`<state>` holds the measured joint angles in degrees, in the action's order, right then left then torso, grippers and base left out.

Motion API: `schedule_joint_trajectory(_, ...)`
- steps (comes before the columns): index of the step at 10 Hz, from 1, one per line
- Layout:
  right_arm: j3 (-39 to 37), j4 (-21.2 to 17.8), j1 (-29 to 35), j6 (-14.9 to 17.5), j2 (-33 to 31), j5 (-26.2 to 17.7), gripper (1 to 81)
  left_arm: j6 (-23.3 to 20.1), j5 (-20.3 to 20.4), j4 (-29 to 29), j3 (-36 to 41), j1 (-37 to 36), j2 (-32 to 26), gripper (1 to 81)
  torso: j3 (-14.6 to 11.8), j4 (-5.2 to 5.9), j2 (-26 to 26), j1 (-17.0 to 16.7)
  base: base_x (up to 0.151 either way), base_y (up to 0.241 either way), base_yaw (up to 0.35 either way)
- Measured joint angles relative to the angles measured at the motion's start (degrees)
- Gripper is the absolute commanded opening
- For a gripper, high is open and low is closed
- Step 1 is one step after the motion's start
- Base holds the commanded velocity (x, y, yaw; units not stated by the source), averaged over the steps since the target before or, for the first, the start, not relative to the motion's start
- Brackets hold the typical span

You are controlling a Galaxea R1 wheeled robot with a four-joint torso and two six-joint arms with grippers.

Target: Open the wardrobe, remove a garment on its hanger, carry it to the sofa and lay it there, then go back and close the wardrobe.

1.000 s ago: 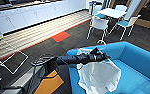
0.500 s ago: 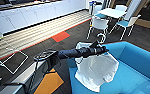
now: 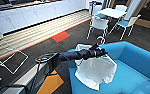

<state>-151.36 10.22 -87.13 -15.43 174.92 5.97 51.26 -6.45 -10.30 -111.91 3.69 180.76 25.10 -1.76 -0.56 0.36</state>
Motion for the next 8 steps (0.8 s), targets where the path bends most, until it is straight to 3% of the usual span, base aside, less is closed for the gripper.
schedule_joint_trajectory(1,0.0,0.0,0.02,0.0,0.0,-0.02,81.1,-0.18,-0.2,-1.11,-0.05,0.73,0.02,81.1,0.0,0.0,0.0,0.0,0.0,0.0,0.0)
schedule_joint_trajectory(5,0.0,0.0,0.0,0.0,0.02,-0.02,81.1,-0.07,-0.93,-1.93,-0.07,0.13,0.05,81.1,0.0,0.0,0.0,0.0,0.0,0.0,0.0)
schedule_joint_trajectory(6,0.0,0.0,0.0,0.0,0.0,0.0,81.1,-0.11,-2.43,-3.43,-0.07,0.1,0.05,81.1,0.0,0.0,0.0,0.0,0.0,0.0,0.0)
schedule_joint_trajectory(8,0.0,0.0,0.0,0.0,0.0,0.0,81.1,-0.16,-9.62,-8.68,-0.07,-0.45,0.02,81.1,0.0,0.0,0.0,0.0,0.0,0.0,0.0)
